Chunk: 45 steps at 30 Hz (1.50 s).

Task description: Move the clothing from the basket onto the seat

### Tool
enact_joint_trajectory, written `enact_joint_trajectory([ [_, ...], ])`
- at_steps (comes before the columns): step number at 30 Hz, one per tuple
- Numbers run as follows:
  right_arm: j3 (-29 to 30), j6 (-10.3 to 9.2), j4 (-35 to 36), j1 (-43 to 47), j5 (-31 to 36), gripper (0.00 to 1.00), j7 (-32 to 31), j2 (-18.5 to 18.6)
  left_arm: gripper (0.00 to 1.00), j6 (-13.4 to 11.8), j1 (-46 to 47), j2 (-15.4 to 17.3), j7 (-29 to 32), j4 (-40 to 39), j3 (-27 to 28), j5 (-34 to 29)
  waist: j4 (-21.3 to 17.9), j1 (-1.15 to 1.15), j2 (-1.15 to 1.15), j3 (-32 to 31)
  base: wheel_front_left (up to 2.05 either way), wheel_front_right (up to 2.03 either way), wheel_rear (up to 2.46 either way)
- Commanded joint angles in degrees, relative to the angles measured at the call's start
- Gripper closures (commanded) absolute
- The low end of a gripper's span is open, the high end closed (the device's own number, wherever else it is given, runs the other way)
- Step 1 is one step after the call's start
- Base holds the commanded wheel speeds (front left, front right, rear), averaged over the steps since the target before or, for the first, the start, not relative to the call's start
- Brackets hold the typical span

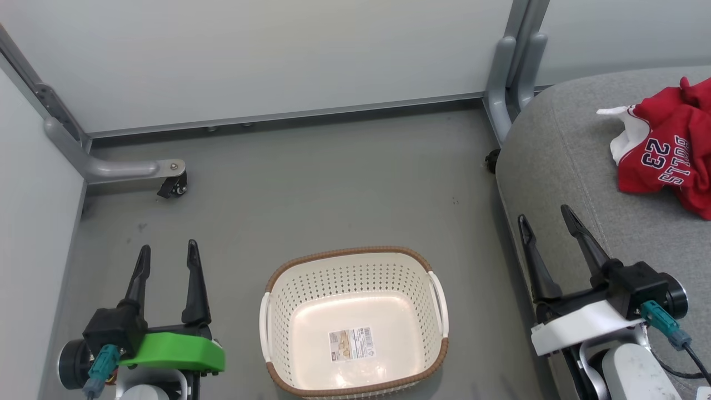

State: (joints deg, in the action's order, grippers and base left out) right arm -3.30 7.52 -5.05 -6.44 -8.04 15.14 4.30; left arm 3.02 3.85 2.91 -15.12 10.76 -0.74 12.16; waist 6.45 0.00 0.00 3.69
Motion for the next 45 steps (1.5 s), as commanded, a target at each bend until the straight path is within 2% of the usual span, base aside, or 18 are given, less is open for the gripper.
enact_joint_trajectory([
  [1,0.30,-0.06,0.64,1.50,0.28,0.00,0.00,-0.24,0.00,0.13,-0.85,0.01,-0.04,-0.17,-0.41,0.36,0.10,0.00,0.00,-0.66,0.00,0.00,0.00],
  [20,1.32,-0.06,0.88,4.95,1.18,0.00,0.00,-1.33,0.00,-0.76,-2.05,0.01,-0.04,1.12,-1.49,-1.18,-0.29,0.00,0.00,-2.43,0.00,0.00,0.00],
  [21,1.20,0.00,0.97,4.20,0.86,1.00,0.00,-1.43,1.00,-0.57,-1.20,-0.02,0.00,1.03,-1.57,-1.13,-0.29,0.00,0.00,-2.43,0.00,0.00,0.00],
  [26,1.00,0.00,-1.09,5.09,0.19,1.00,-0.10,-1.78,1.00,-0.52,-1.45,-0.20,0.23,3.30,-1.52,-0.54,-0.33,0.00,0.00,-2.45,0.00,0.00,0.00],
  [45,2.12,-0.01,-3.11,3.58,-22.56,1.00,-4.71,-0.73,1.00,0.72,-0.18,-0.14,5.72,3.20,0.78,20.16,-1.31,0.00,0.00,-2.65,0.00,0.00,0.00],
])
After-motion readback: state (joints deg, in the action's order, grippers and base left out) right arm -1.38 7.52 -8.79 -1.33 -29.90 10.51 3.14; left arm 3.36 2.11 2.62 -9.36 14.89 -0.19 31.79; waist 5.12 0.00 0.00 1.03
